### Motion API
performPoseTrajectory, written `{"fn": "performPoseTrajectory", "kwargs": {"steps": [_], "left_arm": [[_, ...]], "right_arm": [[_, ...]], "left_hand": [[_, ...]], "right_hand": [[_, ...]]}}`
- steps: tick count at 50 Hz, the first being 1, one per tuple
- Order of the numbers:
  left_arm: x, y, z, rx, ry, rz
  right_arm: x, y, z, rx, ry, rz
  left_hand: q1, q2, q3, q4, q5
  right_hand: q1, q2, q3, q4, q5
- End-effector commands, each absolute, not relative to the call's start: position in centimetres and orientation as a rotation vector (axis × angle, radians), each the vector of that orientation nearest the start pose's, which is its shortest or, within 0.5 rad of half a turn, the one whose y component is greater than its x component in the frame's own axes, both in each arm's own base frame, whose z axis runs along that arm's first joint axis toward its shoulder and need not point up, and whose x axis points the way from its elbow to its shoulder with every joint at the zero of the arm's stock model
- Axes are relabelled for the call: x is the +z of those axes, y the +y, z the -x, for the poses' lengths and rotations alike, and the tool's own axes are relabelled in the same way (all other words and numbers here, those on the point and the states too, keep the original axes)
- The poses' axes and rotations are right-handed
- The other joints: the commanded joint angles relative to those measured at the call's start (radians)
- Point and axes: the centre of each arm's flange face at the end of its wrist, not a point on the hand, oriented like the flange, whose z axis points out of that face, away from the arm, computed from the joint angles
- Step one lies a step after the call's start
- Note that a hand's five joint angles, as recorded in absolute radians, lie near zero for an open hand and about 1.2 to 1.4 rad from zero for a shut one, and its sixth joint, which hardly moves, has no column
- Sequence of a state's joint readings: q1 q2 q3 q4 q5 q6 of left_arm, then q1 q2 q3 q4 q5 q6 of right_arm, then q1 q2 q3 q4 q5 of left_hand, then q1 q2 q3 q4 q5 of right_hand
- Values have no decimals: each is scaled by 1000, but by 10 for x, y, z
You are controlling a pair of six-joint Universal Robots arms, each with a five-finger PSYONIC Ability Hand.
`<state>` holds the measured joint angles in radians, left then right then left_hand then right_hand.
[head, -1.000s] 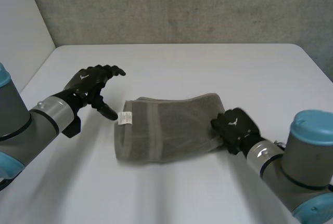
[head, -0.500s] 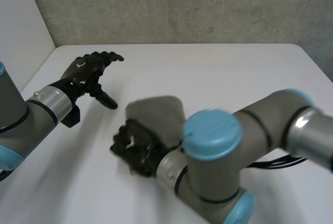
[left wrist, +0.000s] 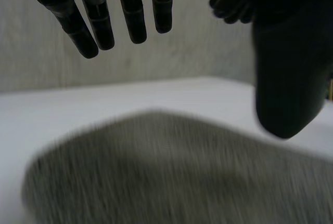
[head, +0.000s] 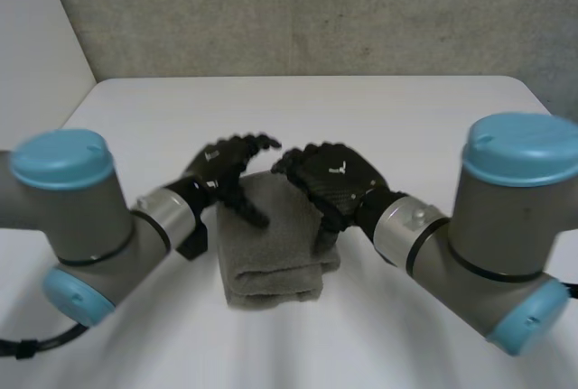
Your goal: Fold the towel.
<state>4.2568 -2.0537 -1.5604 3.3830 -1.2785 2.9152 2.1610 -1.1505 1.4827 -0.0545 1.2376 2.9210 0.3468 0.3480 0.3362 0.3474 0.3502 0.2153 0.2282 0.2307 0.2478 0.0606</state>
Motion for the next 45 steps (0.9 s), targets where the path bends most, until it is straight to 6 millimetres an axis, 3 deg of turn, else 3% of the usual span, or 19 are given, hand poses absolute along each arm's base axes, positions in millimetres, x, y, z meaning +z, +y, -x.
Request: {"fn": "performPoseTrajectory", "kwargs": {"steps": [1,5,10,12,13,15,16,17,18,20,21,23,24,25,26,28,31,34,45], "left_arm": [[135,-257,297,1448,-2210,533],[132,-255,296,1456,-2238,568],[143,-251,298,1470,-2214,580],[165,-246,304,1515,-2151,595],[165,-246,304,1515,-2151,595],[195,-244,308,1587,-2068,598],[195,-244,308,1587,-2068,598],[209,-244,309,1623,-2028,595],[209,-244,309,1623,-2027,595],[247,-243,308,1715,-1931,571],[247,-243,308,1716,-1930,571],[288,-239,299,1830,-1824,534],[289,-239,299,1831,-1823,534],[303,-238,294,1874,-1786,516],[304,-238,294,1875,-1785,516],[328,-241,281,1959,-1740,469],[346,-247,262,2033,-1764,374],[351,-248,254,2042,-1815,319],[352,-248,250,2020,-1872,303]], "right_arm": [[140,-225,-344,-1408,1991,1157],[137,-228,-344,-1418,2010,1154],[149,-234,-343,-1468,2000,1134],[175,-236,-340,-1540,1957,1102],[175,-236,-340,-1541,1957,1102],[213,-234,-334,-1652,1884,1068],[213,-234,-334,-1653,1883,1067],[232,-233,-330,-1712,1846,1048],[233,-233,-330,-1712,1845,1048],[269,-235,-318,-1832,1803,949],[269,-235,-318,-1833,1802,948],[304,-241,-297,-1944,1798,748],[304,-241,-297,-1945,1798,747],[317,-247,-285,-1995,1802,650],[328,-251,-274,-2043,1803,569],[337,-254,-265,-2083,1798,512],[348,-258,-254,-2138,1805,461],[348,-261,-252,-2143,1828,461],[342,-266,-249,-2132,1930,459]], "left_hand": [[-33,-35,-23,-34,-211],[-39,-41,-29,-40,-217],[-42,-44,-32,-43,-220],[-48,-49,-38,-49,-226],[-48,-49,-38,-49,-226],[-51,-52,-40,-52,-229],[-51,-52,-40,-52,-229],[-66,-67,-55,-66,-244],[-66,-67,-55,-66,-244],[-95,-96,-84,-96,-273],[-95,-96,-85,-96,-273],[-101,-102,-90,-102,-279],[-101,-102,-90,-102,-279],[-98,-99,-87,-99,-276],[-98,-99,-87,-99,-276],[-101,-102,-90,-102,-279],[-101,-102,-90,-102,-279],[-98,-99,-87,-99,-276],[-98,-99,-87,-99,-276]], "right_hand": [[-41,-54,-56,-73,-61],[-39,-52,-55,-72,-59],[-36,-49,-52,-69,-56],[-39,-52,-55,-72,-59],[-39,-52,-55,-72,-59],[-41,-54,-56,-73,-61],[-41,-54,-56,-73,-61],[-41,-54,-56,-73,-61],[-41,-54,-56,-73,-61],[-41,-54,-56,-73,-61],[-41,-54,-56,-73,-61],[-41,-54,-56,-73,-61],[-41,-54,-56,-73,-61],[-41,-54,-56,-73,-61],[-41,-54,-56,-73,-61],[-41,-54,-56,-73,-61],[-41,-54,-56,-73,-61],[-41,-54,-56,-73,-61],[-41,-54,-56,-73,-61]]}}
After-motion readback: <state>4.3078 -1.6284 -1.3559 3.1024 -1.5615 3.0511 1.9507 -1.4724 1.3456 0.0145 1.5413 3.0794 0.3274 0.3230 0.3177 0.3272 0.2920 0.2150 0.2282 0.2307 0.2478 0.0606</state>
